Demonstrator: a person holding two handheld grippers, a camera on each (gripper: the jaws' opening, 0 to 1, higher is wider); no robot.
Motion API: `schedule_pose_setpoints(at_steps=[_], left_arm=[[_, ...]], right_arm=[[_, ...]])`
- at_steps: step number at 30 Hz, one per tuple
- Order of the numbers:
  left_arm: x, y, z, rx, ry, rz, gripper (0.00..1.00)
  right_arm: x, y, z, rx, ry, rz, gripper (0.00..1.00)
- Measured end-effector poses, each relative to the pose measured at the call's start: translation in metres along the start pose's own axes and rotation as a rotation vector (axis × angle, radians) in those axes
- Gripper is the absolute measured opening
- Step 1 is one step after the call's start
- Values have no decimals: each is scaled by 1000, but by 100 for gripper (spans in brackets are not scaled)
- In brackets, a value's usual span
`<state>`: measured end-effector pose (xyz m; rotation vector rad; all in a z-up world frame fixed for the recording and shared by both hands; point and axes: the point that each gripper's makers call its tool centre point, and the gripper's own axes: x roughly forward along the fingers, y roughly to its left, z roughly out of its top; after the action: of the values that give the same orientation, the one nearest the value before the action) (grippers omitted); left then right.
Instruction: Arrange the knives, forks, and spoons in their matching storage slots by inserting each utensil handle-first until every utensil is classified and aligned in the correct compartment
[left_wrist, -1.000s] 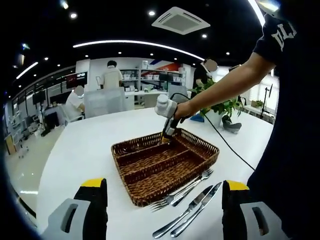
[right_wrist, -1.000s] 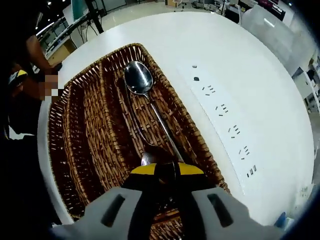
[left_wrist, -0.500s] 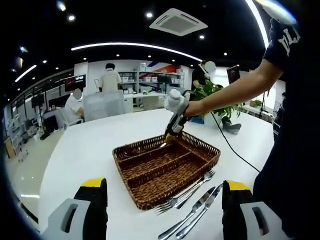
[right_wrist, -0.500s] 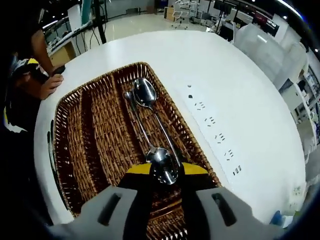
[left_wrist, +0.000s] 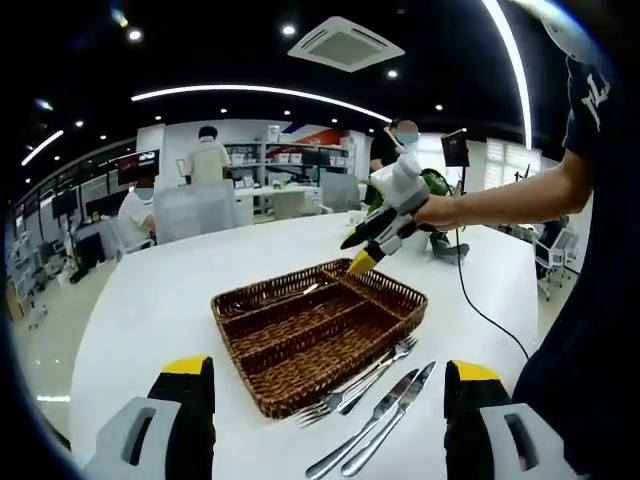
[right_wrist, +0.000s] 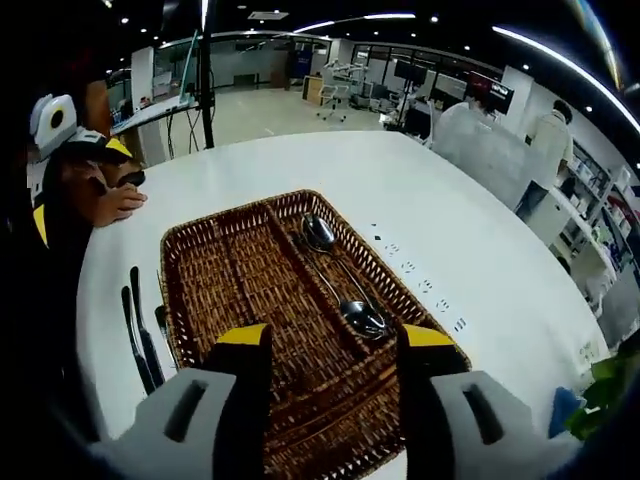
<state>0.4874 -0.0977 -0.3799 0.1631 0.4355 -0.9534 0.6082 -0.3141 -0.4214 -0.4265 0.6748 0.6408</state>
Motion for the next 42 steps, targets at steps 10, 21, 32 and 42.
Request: schedule_pose_setpoints(at_steps=[10, 21, 32, 42], left_arm=[[7, -4, -3, 13, 10, -40, 100], [7, -6, 0, 35, 3, -56, 100], [1, -10, -1, 33, -6, -67, 100], [2, -15, -5, 16, 10, -79, 100]], right_arm=[[-51, 17, -13, 115, -85, -80, 77], [-90, 42, -36, 151, -115, -135, 96], [-120, 69, -63, 210, -119, -137, 99], [-130, 77, -69, 222, -128, -145, 99]])
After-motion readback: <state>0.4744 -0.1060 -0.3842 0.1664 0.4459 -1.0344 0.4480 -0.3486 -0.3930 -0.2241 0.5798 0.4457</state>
